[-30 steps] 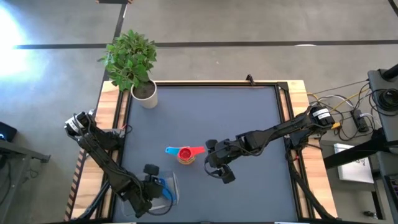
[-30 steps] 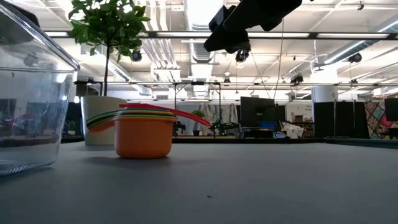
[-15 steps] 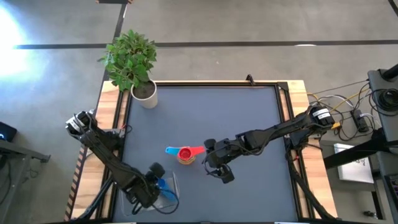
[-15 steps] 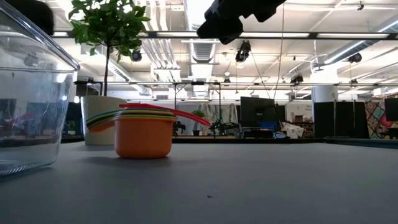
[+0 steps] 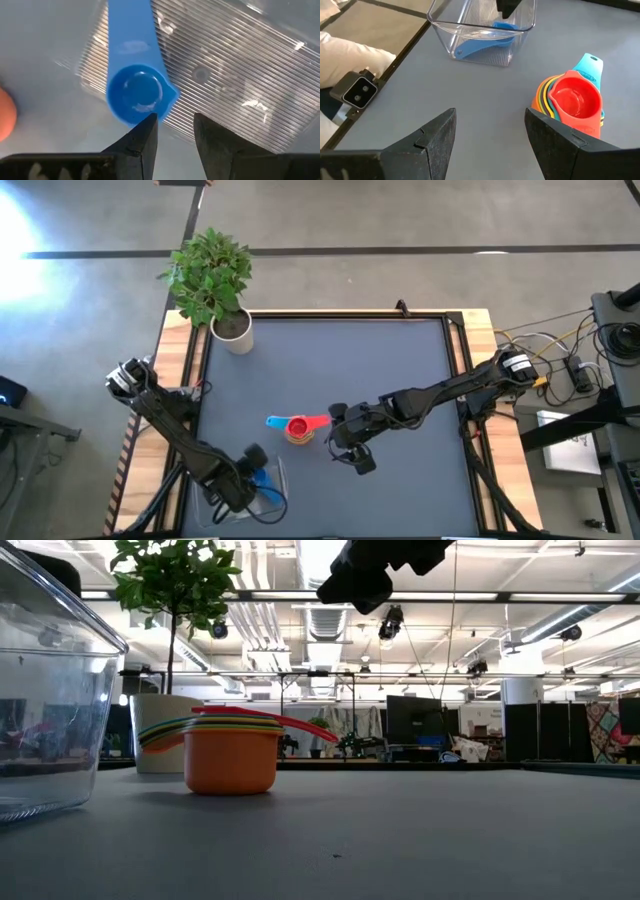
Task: Nest measuring cups in basket
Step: Stack the blue measuring cup into the red measuring cup
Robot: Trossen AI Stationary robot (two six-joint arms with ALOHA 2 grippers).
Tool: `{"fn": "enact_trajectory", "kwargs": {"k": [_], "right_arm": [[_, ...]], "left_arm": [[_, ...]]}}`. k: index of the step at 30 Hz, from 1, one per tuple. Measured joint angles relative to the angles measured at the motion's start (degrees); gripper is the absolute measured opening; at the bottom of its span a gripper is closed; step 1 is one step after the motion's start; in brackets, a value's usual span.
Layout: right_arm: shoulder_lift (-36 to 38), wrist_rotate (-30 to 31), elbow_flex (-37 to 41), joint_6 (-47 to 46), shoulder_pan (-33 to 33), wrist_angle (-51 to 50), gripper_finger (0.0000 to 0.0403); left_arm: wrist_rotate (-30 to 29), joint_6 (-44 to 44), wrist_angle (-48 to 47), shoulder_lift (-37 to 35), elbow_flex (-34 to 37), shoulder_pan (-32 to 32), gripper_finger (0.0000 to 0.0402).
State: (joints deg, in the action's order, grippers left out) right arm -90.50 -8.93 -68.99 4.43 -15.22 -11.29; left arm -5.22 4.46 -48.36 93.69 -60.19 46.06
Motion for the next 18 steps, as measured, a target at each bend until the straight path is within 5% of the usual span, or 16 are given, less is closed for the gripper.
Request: {"fn": "enact_trajectory", "kwargs": {"k": [18], "right_arm": [[0.00, 0.02, 0.00, -2.37, 0.14, 0.28, 0.0226]], "left_arm": [[-2.30, 9.22, 3.85, 5.38, 1.03, -0.04, 0.0109]]}}
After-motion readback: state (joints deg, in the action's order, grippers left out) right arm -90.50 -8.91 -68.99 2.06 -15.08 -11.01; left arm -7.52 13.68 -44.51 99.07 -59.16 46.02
